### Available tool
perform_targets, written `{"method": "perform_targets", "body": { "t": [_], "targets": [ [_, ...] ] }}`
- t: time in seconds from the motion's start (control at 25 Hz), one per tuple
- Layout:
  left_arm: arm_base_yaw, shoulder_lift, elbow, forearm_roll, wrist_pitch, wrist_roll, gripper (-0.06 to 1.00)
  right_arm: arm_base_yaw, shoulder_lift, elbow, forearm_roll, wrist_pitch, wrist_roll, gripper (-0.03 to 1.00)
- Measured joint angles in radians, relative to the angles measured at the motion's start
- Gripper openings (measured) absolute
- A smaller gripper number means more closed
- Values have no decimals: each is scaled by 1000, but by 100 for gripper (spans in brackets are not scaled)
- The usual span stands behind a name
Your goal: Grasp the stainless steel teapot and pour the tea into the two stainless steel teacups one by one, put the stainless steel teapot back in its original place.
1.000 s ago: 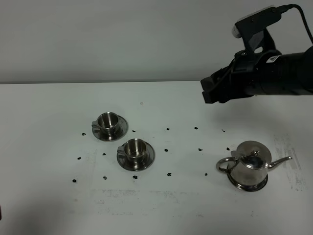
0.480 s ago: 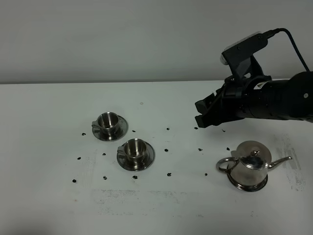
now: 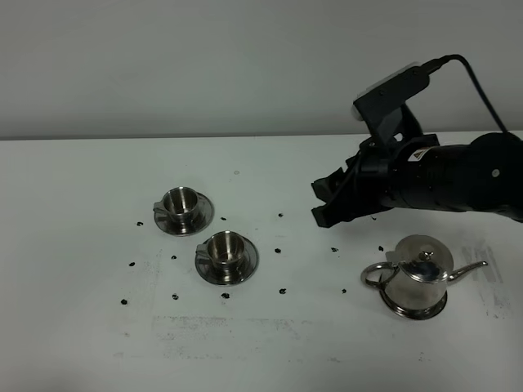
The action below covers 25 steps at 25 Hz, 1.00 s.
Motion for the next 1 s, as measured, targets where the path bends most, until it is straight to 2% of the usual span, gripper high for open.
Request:
{"method": "perform_targets", "body": {
  "t": [0.24,0.48,1.0],
  "targets": [
    [19,-1,0,1,0,2,51,89,0,0,-15,-14,-2,52],
    [190,-1,0,2,0,3,50,95,0,0,-16,-20,-6,52],
    [198,-1,0,3,0,3,50,95,103,0,-26,-48,-9,52]
  ]
}}
